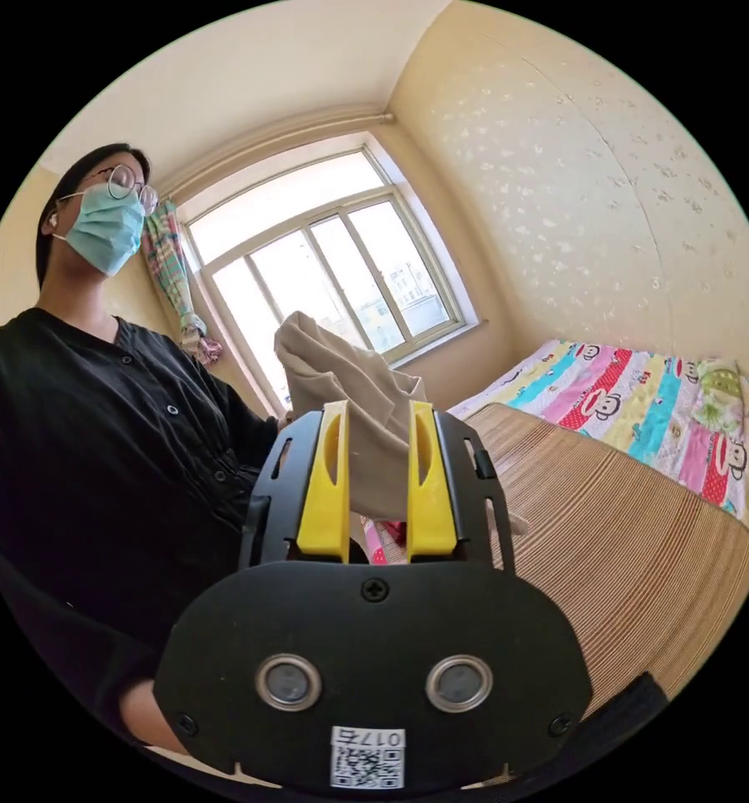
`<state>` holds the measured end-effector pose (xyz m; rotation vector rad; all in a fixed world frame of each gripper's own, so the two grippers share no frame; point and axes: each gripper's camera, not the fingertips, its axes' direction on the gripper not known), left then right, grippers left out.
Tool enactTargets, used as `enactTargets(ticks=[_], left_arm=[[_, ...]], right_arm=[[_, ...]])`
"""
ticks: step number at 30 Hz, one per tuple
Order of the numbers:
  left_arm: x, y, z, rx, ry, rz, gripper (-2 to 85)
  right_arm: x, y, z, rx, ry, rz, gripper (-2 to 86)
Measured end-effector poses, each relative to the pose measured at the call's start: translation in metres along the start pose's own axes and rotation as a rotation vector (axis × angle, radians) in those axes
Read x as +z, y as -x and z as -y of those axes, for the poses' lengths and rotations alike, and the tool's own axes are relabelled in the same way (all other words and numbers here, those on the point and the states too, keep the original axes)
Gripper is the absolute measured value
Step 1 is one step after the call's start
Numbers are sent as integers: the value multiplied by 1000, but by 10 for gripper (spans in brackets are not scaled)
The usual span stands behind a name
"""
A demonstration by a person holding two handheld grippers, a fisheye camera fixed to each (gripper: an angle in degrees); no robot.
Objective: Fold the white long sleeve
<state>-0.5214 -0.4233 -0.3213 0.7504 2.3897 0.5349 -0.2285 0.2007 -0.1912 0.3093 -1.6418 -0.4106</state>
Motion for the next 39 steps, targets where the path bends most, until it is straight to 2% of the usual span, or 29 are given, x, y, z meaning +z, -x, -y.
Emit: enactTargets(ticks=[1, 4, 6, 9, 13, 18, 21, 23, 25, 28, 30, 32, 34, 37, 39], left_arm=[[38, 12, -1, 26, -42, -166, -6], [133, 33, -23, 7, -101, -430, -6], [189, 39, -42, -63, -51, -491, -6], [261, 35, -70, -187, 100, -565, -7], [272, 9, -83, -283, 220, -360, -7], [264, -18, -94, -354, 265, -49, -3], [265, -13, -104, -456, 287, 150, 13], [268, -10, -107, -497, 297, 282, 53], [277, -5, -108, -561, 333, 455, 136], [302, 0, -111, -620, 326, 500, 204], [328, 8, -120, -655, 340, 477, 208], [362, 23, -138, -717, 427, 521, 203], [384, 34, -163, -785, 415, 659, 139], [372, 26, -165, -712, 211, 667, 59], [374, 26, -157, -648, 216, 656, 52]], right_arm=[[10, 1, 3, -28, 32, 11, 131], [64, 11, 1, -151, 163, 9, 156], [102, 22, -21, -233, 247, 0, 162], [130, 30, -67, -272, 269, 52, 138], [132, 31, -127, -223, 137, 26, 57], [122, 16, -171, -11, -44, -290, 36], [122, 28, -174, -32, -82, -503, 33], [127, 41, -173, -86, -84, -613, 32], [134, 52, -172, -137, -87, -666, 32], [162, 67, -176, -183, -67, -730, 31], [188, 78, -185, -225, -60, -798, 30], [207, 85, -191, -258, -41, -812, 29], [227, 92, -198, -320, 1, -828, 29], [241, 95, -209, -342, 37, -846, 28], [223, 95, -224, -313, -43, -722, 27]])
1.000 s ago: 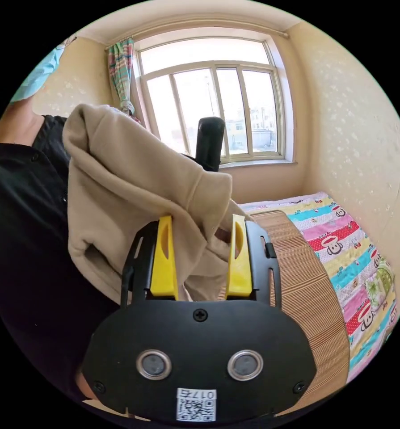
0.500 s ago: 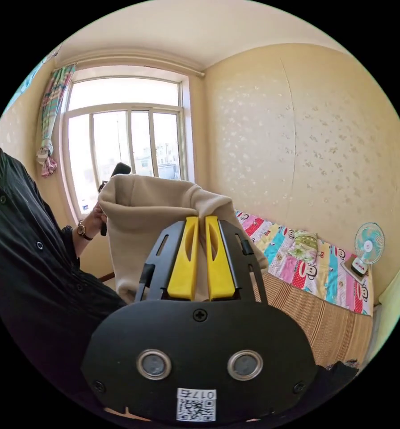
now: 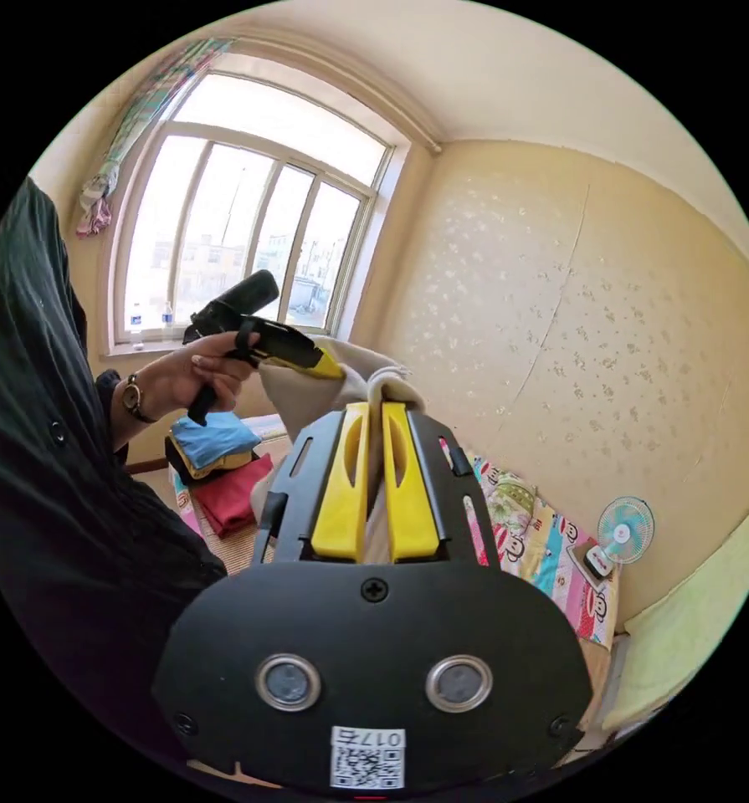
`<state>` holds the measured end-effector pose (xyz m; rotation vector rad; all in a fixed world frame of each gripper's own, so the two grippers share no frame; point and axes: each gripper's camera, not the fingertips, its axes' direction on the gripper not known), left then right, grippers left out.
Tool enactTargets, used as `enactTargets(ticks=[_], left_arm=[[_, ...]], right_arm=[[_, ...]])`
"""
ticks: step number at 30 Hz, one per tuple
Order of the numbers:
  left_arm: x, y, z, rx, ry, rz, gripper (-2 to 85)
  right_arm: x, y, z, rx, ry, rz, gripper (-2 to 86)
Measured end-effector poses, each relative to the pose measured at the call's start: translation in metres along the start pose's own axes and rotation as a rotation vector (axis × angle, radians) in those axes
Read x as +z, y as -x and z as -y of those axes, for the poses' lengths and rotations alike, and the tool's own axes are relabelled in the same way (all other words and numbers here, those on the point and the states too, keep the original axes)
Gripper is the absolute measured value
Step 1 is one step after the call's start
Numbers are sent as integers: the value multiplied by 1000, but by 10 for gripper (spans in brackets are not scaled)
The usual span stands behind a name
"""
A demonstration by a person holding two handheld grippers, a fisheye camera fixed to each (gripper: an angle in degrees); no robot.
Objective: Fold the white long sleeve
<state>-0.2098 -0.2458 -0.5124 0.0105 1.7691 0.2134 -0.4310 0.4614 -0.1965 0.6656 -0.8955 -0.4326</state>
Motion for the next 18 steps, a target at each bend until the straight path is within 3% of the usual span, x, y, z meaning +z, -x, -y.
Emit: enactTargets(ticks=[5, 9, 14, 18], left_arm=[[9, -26, 28, 149, -29, -27, 49], [31, -55, 45, 210, -49, -28, 48], [44, -85, 56, 222, -122, -20, 48], [40, -110, 65, 245, -195, -51, 49]], right_arm=[[-22, -40, -54, 188, -85, 283, 44], [-17, -40, -98, 341, -31, 445, 154], [26, 10, -112, 424, 103, 521, 195], [62, 33, -85, 488, 223, 411, 171]])
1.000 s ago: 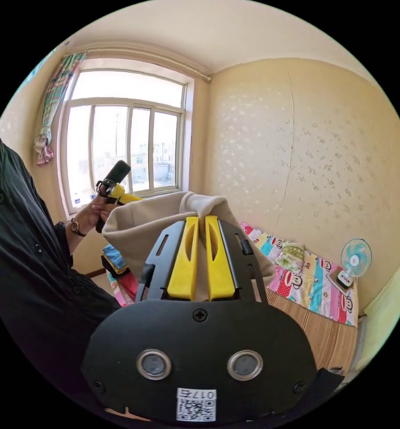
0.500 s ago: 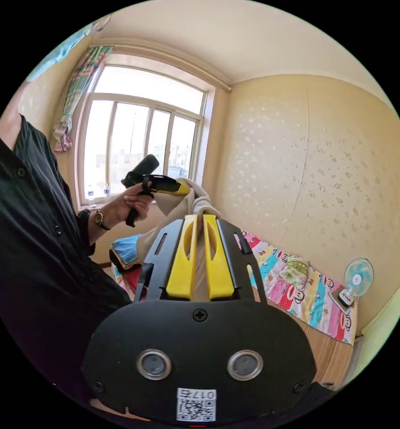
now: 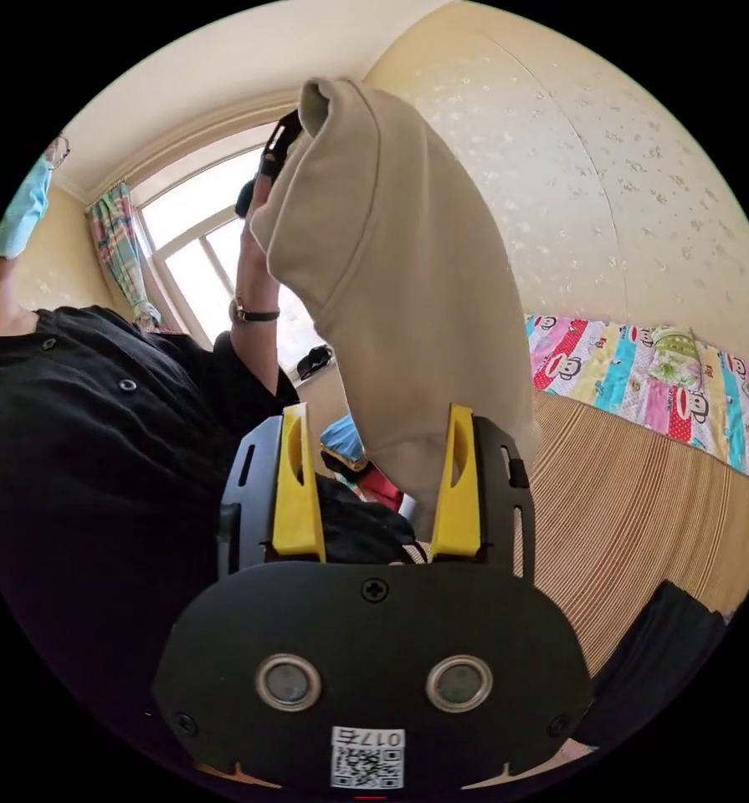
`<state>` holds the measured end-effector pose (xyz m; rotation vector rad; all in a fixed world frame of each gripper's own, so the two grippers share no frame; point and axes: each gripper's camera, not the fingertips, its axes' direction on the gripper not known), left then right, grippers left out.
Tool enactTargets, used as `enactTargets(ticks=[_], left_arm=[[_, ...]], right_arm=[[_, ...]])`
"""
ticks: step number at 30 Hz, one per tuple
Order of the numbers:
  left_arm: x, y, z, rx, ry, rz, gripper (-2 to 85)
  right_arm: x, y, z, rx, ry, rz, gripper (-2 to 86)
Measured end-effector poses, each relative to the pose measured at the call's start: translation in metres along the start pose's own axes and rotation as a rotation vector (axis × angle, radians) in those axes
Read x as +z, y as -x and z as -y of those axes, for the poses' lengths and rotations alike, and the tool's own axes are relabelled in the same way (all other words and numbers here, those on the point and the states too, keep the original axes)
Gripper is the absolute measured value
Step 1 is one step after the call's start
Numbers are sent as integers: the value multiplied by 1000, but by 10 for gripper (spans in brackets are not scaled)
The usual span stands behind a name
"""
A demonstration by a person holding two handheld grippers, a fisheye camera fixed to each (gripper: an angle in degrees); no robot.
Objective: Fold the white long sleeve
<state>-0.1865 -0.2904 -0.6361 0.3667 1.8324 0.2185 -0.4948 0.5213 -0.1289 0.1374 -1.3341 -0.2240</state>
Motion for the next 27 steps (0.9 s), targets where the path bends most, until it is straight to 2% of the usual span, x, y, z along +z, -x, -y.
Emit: enactTargets(ticks=[2, 3, 4, 6, 7, 10, 12, 16, 19, 21, 24, 27], left_arm=[[-8, -10, 7, 29, -18, -7, 49], [-16, -16, 11, 53, -20, -3, 49], [-26, -21, 14, 84, -23, 11, 50], [-42, -22, 14, 141, -8, 25, 52], [-53, -16, 13, 152, 21, 14, 53], [-67, 16, -1, 94, 120, -14, 61], [-62, 39, -21, 27, 174, -37, 63], [-26, 82, -71, -112, 326, -109, 65], [-1, 99, -97, -178, 431, -100, 63], [9, 100, -105, -188, 462, -127, 56], [15, 97, -102, -181, 444, -250, 51], [-4, 85, -80, -132, 364, -151, 50]], right_arm=[[-6, 1, 14, 8, -3, -113, 112], [-25, 2, 21, 17, -85, -190, 55], [-36, 1, 24, 41, -134, -250, 52], [-87, -2, 45, 105, -298, -511, 41], [-100, -3, 50, 120, -339, -551, 39], [-178, 0, 64, 216, -652, -621, 35], [-215, 20, 79, 188, -816, -640, 32], [-231, 59, 123, 115, -878, -710, 31], [-242, 95, 153, -14, -897, -671, 31], [-249, 133, 173, -117, -923, -735, 31], [-264, 178, 189, -265, -956, -817, 31], [-283, 203, 201, -347, -928, -896, 30]])
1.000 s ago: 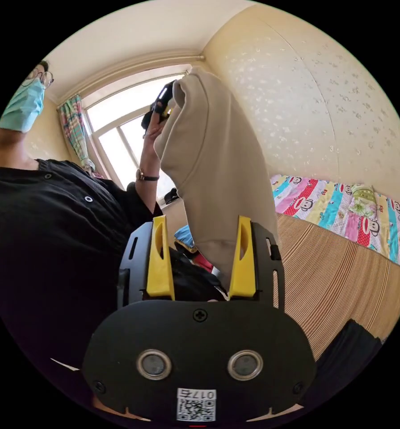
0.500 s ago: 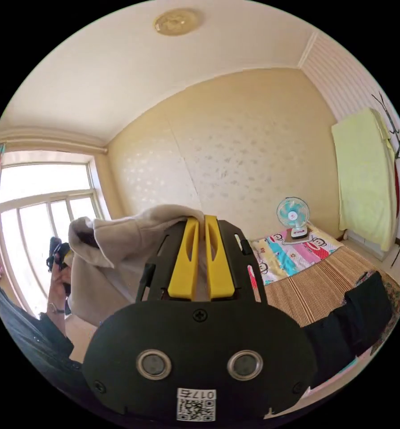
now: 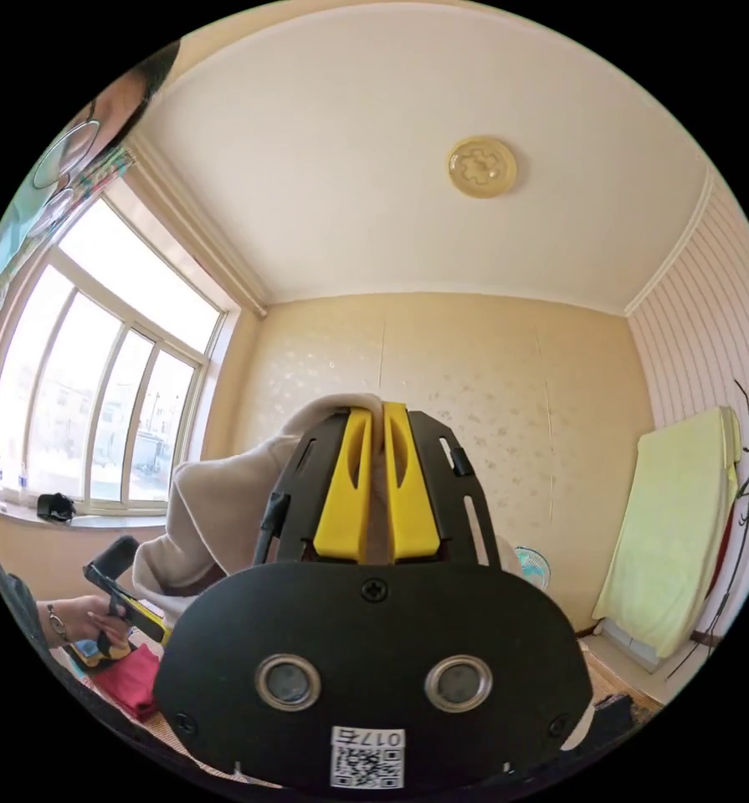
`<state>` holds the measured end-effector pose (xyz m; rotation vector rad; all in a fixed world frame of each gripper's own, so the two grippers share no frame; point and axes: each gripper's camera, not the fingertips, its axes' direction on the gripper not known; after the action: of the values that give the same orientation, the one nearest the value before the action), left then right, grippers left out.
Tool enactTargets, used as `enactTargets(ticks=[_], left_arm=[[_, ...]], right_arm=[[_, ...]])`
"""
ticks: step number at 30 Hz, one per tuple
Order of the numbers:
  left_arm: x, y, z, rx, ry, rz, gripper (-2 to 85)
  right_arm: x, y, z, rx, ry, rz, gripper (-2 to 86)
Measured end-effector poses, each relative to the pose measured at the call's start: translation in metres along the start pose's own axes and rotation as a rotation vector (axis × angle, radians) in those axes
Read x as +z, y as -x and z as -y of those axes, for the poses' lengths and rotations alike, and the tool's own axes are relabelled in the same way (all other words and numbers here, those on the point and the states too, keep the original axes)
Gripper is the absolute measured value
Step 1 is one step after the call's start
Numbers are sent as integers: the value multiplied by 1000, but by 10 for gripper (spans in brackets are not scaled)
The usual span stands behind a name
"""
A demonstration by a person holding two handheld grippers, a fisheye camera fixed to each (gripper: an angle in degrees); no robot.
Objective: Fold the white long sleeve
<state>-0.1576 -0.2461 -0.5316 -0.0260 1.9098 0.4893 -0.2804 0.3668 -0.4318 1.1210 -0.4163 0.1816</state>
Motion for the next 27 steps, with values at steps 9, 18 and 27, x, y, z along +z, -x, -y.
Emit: enactTargets(ticks=[9, 18, 27], left_arm=[[-132, -75, 24, 181, -410, 66, 44], [-217, -110, 59, 273, -383, 182, 41], [-227, 198, 189, -402, -270, 659, 48]], right_arm=[[-16, -126, 9, -100, 352, 413, 23], [32, -165, 72, -111, 530, 795, 21], [430, -182, -33, 22, 1153, 708, 28]])
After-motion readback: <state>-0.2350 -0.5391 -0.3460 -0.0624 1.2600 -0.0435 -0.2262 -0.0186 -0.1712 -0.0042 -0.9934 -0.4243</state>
